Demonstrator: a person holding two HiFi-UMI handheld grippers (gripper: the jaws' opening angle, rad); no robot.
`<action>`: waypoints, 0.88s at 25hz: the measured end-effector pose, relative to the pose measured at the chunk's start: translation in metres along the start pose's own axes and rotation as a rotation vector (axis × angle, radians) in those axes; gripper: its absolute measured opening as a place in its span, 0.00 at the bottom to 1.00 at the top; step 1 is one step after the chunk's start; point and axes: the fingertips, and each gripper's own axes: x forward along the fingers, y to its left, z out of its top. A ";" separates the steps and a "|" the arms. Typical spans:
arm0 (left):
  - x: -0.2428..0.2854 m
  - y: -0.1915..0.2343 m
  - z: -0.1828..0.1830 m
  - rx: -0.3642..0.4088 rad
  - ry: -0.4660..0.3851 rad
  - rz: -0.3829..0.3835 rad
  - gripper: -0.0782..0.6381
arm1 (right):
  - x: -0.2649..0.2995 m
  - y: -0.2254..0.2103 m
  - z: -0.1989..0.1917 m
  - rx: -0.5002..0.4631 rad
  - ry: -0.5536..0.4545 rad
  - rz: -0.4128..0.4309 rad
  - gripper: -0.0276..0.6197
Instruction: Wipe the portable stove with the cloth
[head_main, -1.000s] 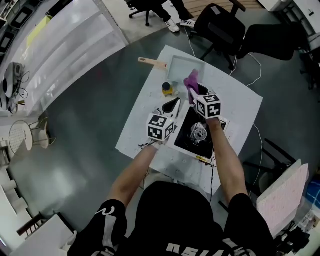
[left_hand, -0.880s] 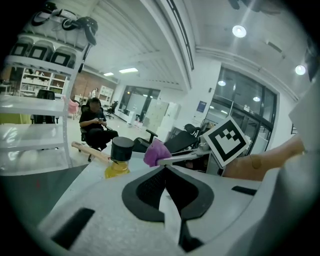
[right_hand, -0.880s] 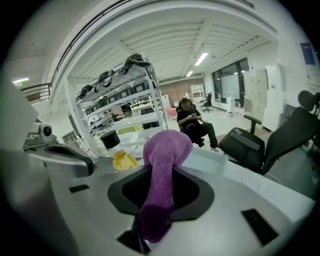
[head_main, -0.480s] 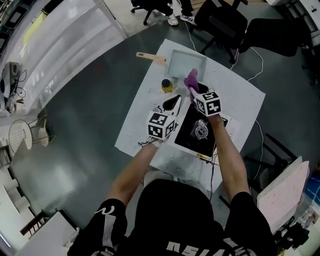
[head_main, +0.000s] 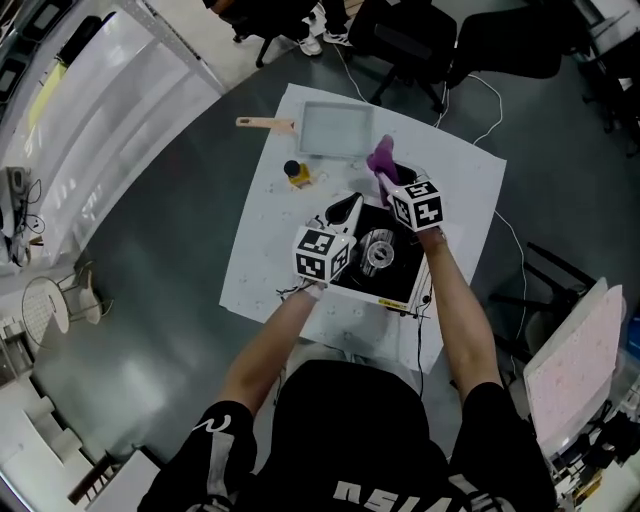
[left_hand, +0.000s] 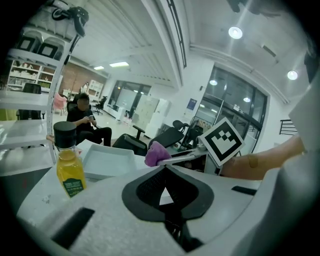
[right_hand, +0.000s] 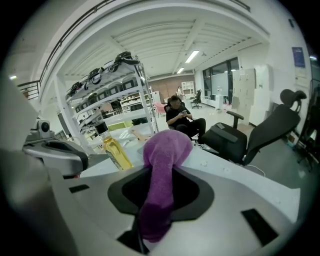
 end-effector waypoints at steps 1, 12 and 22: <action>0.003 -0.005 -0.001 0.003 0.002 -0.008 0.12 | -0.006 -0.006 -0.002 0.007 -0.002 -0.010 0.20; 0.027 -0.054 -0.008 0.033 0.030 -0.065 0.12 | -0.052 -0.055 -0.033 0.063 -0.005 -0.065 0.20; 0.041 -0.089 -0.016 0.058 0.057 -0.094 0.12 | -0.088 -0.094 -0.065 0.128 -0.017 -0.127 0.20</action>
